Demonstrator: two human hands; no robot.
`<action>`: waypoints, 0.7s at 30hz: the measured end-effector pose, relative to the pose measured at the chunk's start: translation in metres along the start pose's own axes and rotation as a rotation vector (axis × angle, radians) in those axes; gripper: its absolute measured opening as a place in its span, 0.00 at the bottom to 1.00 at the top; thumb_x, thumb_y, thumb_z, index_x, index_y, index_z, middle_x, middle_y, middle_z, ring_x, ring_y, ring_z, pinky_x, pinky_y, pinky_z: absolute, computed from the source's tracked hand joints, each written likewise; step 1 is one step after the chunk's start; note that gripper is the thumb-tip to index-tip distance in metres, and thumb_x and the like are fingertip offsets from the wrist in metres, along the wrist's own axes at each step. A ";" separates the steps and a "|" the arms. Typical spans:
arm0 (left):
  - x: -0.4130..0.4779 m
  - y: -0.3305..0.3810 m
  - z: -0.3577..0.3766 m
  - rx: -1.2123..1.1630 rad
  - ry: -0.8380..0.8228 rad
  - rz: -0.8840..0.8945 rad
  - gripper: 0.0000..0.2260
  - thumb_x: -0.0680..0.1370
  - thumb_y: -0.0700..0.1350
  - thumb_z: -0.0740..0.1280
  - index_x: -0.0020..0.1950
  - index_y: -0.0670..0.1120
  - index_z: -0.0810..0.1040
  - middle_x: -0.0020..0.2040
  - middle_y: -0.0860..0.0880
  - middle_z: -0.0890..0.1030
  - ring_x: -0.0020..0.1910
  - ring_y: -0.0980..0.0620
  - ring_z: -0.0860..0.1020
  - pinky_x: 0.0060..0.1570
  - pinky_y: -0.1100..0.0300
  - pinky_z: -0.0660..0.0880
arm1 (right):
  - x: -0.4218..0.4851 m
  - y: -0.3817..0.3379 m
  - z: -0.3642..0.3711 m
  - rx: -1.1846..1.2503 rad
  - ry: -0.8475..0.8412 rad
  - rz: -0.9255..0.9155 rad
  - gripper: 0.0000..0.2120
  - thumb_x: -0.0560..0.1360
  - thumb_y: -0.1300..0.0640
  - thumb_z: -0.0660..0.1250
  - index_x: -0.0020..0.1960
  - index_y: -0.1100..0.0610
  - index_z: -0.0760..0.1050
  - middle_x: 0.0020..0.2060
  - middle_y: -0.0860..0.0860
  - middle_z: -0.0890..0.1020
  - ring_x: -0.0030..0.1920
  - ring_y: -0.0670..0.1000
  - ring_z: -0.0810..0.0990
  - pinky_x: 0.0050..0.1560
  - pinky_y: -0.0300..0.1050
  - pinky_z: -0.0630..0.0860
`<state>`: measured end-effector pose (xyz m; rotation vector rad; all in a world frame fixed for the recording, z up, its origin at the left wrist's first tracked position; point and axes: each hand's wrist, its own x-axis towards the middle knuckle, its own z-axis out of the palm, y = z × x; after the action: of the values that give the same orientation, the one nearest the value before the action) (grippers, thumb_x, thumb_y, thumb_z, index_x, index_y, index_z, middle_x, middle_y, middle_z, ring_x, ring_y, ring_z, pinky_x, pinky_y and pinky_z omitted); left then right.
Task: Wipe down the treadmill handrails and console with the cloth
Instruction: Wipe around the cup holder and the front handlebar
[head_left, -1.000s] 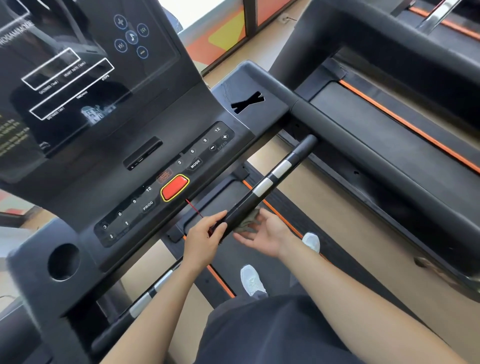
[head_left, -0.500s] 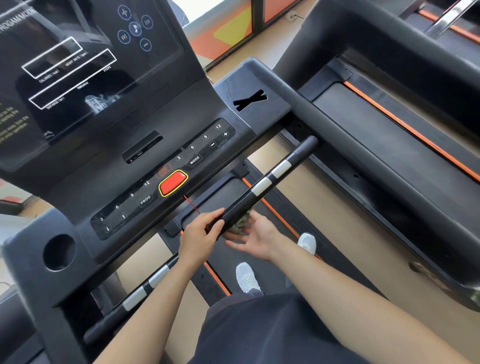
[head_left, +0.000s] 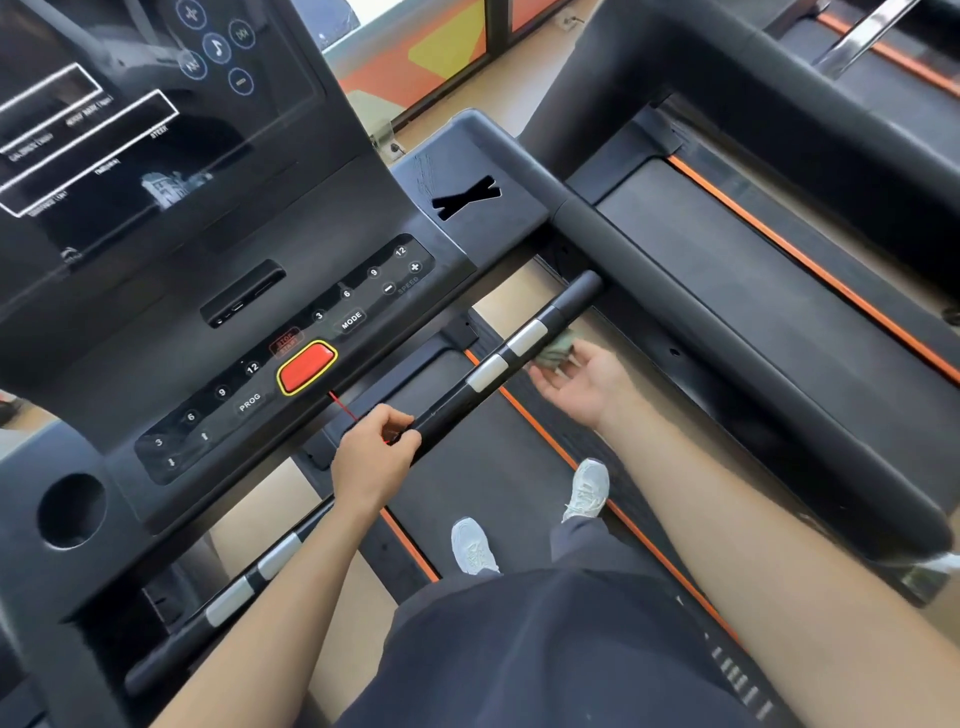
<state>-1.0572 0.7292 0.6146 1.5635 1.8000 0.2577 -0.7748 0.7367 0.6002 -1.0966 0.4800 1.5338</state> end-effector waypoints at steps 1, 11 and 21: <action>0.002 0.008 0.000 0.059 0.005 -0.005 0.03 0.76 0.49 0.68 0.47 0.56 0.78 0.44 0.59 0.82 0.48 0.52 0.80 0.49 0.53 0.76 | 0.001 -0.010 0.000 0.027 0.000 -0.025 0.11 0.84 0.56 0.59 0.58 0.61 0.75 0.57 0.57 0.79 0.55 0.59 0.80 0.53 0.55 0.78; 0.036 0.068 0.035 0.062 -0.173 0.090 0.20 0.78 0.61 0.67 0.68 0.59 0.75 0.63 0.58 0.80 0.62 0.54 0.78 0.62 0.52 0.74 | 0.003 0.017 0.000 -0.228 -0.007 0.076 0.08 0.84 0.56 0.60 0.54 0.59 0.76 0.50 0.57 0.82 0.51 0.59 0.82 0.47 0.52 0.78; 0.031 0.071 0.042 0.061 -0.126 0.014 0.14 0.77 0.62 0.69 0.61 0.63 0.80 0.53 0.62 0.82 0.56 0.57 0.79 0.52 0.56 0.73 | 0.010 -0.058 0.002 -0.151 0.087 -0.101 0.09 0.82 0.63 0.63 0.61 0.59 0.77 0.48 0.56 0.83 0.43 0.54 0.82 0.43 0.43 0.80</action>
<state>-0.9759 0.7626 0.6135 1.5989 1.7143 0.1090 -0.7218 0.7601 0.6083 -1.2889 0.3659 1.4562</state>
